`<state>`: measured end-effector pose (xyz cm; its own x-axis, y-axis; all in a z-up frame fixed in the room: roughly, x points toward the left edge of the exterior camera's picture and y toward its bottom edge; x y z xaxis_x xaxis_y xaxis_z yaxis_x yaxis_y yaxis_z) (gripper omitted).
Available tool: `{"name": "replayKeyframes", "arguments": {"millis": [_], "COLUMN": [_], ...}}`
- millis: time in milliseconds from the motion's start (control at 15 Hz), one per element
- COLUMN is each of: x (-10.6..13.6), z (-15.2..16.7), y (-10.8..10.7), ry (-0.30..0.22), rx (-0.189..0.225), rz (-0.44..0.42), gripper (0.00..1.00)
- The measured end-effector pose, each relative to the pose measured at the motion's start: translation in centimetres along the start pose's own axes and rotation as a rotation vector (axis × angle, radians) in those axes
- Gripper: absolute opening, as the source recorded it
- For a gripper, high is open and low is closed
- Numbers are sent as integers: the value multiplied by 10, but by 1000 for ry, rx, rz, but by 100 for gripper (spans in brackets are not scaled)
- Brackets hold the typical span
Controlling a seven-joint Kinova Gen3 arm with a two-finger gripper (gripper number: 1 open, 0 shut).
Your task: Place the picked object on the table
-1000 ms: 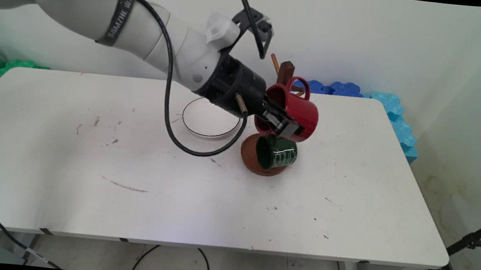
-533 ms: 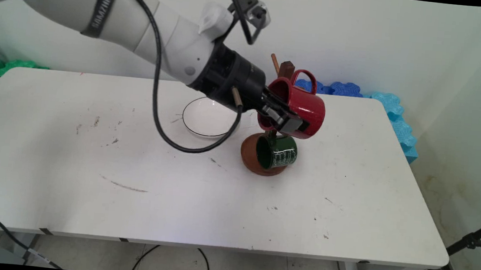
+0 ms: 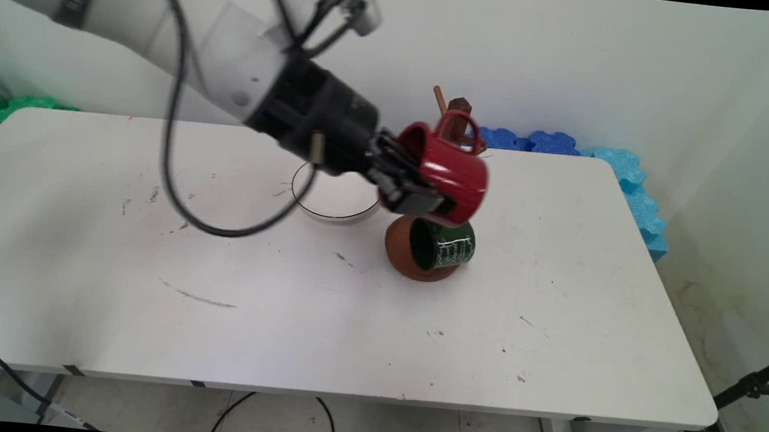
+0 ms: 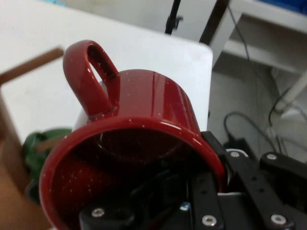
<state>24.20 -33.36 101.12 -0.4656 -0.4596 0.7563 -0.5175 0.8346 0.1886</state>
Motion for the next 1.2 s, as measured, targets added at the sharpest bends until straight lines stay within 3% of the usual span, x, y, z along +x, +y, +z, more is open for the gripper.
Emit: {"name": "replayKeyframes", "arguments": {"millis": [400, 667, 1200], "x": [-19, -44, -87], "z": [-45, -79, -103], "y": [-13, -30, -56], "ry": [-130, -261, -461], "rx": [2, 32, 74], "rz": [99, 179, 286], "gripper": [0, 0, 0]}}
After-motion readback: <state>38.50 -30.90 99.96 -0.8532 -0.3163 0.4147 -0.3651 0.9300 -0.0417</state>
